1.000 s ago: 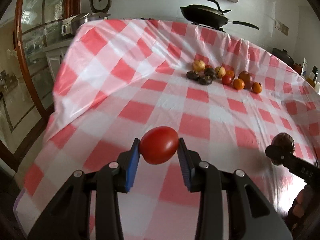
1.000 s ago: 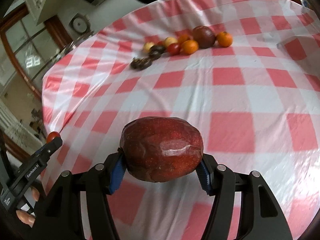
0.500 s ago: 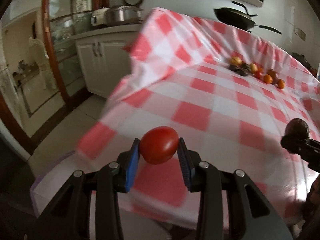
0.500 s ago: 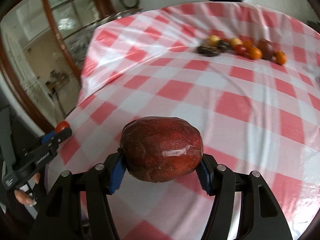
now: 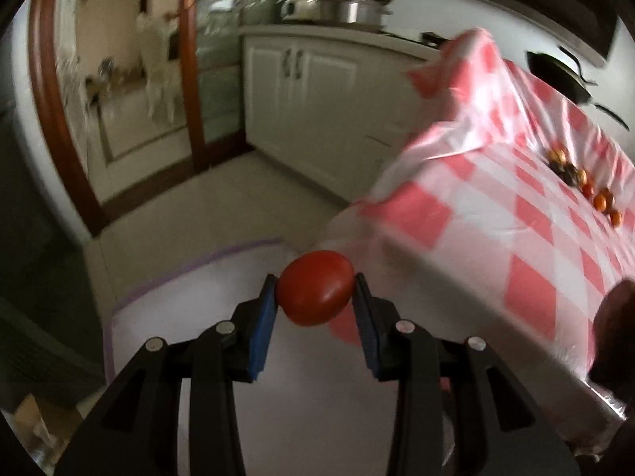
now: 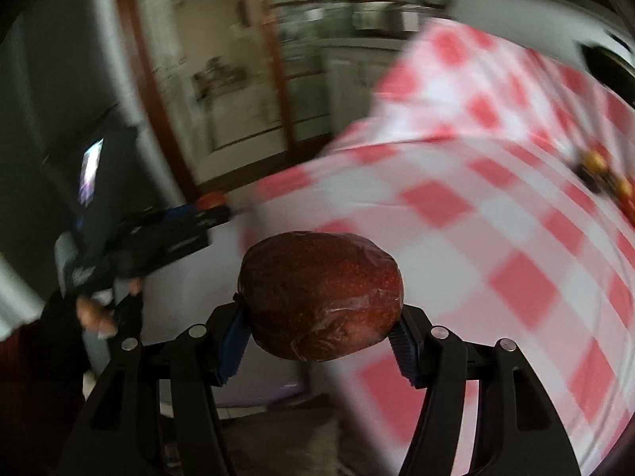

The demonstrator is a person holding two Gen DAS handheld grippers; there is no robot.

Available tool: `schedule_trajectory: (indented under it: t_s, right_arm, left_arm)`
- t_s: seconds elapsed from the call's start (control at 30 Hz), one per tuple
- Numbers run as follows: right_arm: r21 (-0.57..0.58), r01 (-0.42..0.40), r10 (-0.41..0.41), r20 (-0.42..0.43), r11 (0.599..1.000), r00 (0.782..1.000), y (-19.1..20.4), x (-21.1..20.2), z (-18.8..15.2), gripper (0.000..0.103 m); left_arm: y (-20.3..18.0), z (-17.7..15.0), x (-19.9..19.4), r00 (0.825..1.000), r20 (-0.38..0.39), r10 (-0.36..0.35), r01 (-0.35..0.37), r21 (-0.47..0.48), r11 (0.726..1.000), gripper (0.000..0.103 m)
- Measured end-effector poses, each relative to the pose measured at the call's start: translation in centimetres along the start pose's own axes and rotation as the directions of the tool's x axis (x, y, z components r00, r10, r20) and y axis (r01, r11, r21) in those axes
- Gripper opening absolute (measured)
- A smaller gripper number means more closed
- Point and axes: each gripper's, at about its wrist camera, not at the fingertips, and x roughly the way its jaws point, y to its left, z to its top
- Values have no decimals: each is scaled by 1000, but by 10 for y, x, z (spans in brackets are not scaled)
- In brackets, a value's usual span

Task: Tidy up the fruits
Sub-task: 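Carry the tomato and plum to the white box and release both, then move both open grippers back over the fruit row on the table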

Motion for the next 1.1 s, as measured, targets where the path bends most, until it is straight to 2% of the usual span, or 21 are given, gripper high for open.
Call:
schedule_trajectory:
  t_s: [0.03,0.13,0.23,0.27,0.37,0.47,0.53,0.6,0.63,0.7,0.83,0.9,1.0,1.1]
  right_arm:
    - [-41,-38,37,-15,998,999,16,6,0,60]
    - [-146,-94,83,-79,985,993,52,29,-2,60]
    - [-227,-129,88,-185,965,979,80,64,-10,60]
    - [-245,-139,83,-225,960,971,88,78,-14,60]
    - [-279,-167,64,-346,946,936,106,123,-25,60]
    - [-305,-188,31,-453,934,891,120,166,-37,60]
    - [-301,-190,9,-513,934,858,126,189,-42,60]
    - [-294,-194,3,-544,936,839,132,198,-50,60]
    - [-294,-193,-5,-559,936,829,135,206,-51,60]
    - [-293,-189,-17,-580,937,814,136,213,-55,60]
    - [-260,-169,-30,-619,951,785,128,222,-63,61]
    - [-257,-161,-38,-627,953,778,129,224,-64,61]
    - [-257,-160,-38,-626,953,779,133,221,-64,63]
    - [-257,-162,-24,-595,953,803,136,213,-60,70]
  left_arm:
    - [7,-3,0,1000,-1,19,-19,-2,1000,38]
    - [32,-16,10,997,-39,65,-66,-13,998,38]
    - [51,-31,31,988,-138,66,-74,-49,996,38]
    - [56,-37,41,980,-184,70,-81,-54,995,38]
    - [63,-49,64,956,-282,86,-107,-59,993,39]
    - [72,-59,91,918,-380,113,-154,-80,985,39]
    - [77,-63,102,904,-411,121,-177,-101,979,39]
    - [84,-68,110,893,-429,134,-201,-116,973,40]
    - [85,-71,110,892,-429,144,-212,-115,970,41]
    - [90,-74,110,894,-420,153,-219,-114,969,51]
    - [94,-78,108,896,-410,170,-240,-125,963,65]
    - [95,-79,105,898,-403,174,-242,-125,962,71]
    - [95,-72,109,904,-390,177,-238,-114,965,80]
    - [93,-67,109,907,-376,187,-240,-97,966,82]
